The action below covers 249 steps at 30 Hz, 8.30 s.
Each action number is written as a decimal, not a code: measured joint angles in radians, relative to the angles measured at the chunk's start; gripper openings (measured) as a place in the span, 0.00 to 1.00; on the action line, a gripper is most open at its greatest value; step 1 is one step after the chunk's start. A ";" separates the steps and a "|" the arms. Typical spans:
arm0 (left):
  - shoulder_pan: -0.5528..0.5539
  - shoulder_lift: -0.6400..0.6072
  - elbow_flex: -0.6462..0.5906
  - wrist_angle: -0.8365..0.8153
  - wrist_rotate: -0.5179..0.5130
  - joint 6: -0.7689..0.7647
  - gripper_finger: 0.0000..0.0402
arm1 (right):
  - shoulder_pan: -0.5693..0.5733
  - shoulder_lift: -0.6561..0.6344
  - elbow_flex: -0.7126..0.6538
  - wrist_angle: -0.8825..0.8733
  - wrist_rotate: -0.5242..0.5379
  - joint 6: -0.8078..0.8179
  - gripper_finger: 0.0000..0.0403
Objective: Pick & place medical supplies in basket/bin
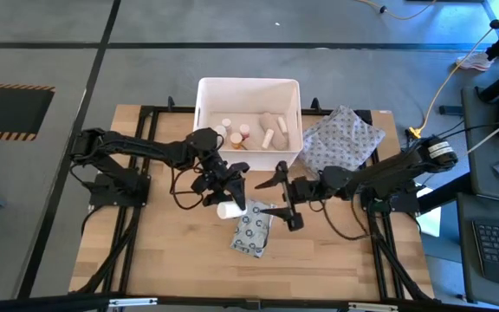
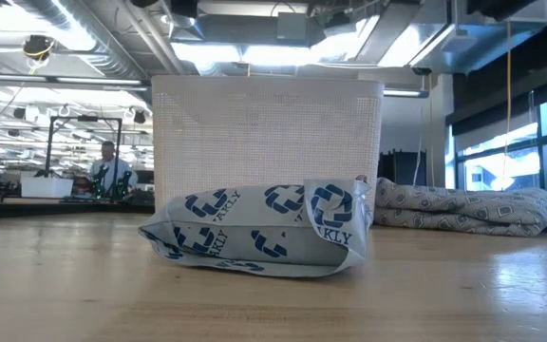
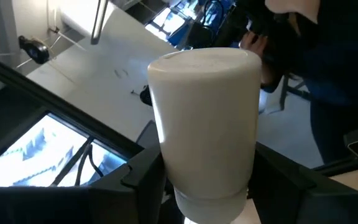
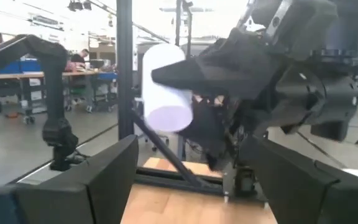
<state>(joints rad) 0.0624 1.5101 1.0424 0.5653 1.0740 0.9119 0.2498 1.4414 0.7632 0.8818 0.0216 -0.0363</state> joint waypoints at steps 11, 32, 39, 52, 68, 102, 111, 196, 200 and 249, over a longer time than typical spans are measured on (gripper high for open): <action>0.000 0.000 0.000 -0.015 0.081 -0.034 0.47 | -0.025 0.183 0.194 -0.015 -0.105 -0.046 0.76; 0.025 -0.005 0.000 -0.016 0.142 -0.140 0.48 | -0.039 0.217 0.222 -0.010 -0.155 -0.005 0.76; 0.034 -0.005 0.000 -0.015 0.196 -0.186 0.48 | -0.057 0.217 0.248 -0.019 -0.224 0.040 0.76; 0.058 -0.005 0.001 -0.032 0.225 -0.219 0.47 | -0.135 0.217 0.278 -0.054 -0.308 0.347 0.76; 0.101 -0.006 0.001 -0.049 0.286 -0.409 0.47 | -0.135 0.217 0.278 -0.150 -0.313 0.099 0.76; 0.149 -0.008 0.062 -0.916 -0.365 -0.661 0.48 | 0.028 -0.016 0.278 -0.960 0.233 -0.356 0.76; 0.136 -0.002 0.096 -0.984 -0.340 -0.756 0.47 | 0.023 -0.004 0.277 -0.838 0.234 -0.658 0.76; 0.117 -0.060 0.064 -0.725 -0.459 -0.555 0.62 | 0.159 0.065 0.492 -1.402 0.648 -0.148 0.46; 0.127 -0.058 -0.013 -0.500 -0.347 -0.610 0.62 | 0.289 0.051 0.491 -1.493 0.845 -0.025 0.46; 0.043 0.084 -0.116 0.193 -0.225 -0.958 0.60 | 0.282 0.058 0.491 -1.032 0.794 -0.496 0.46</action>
<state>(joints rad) 0.1057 1.5944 0.9268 0.7578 0.8491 -0.0458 0.5315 1.4990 1.2541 -0.1505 0.8157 -0.5323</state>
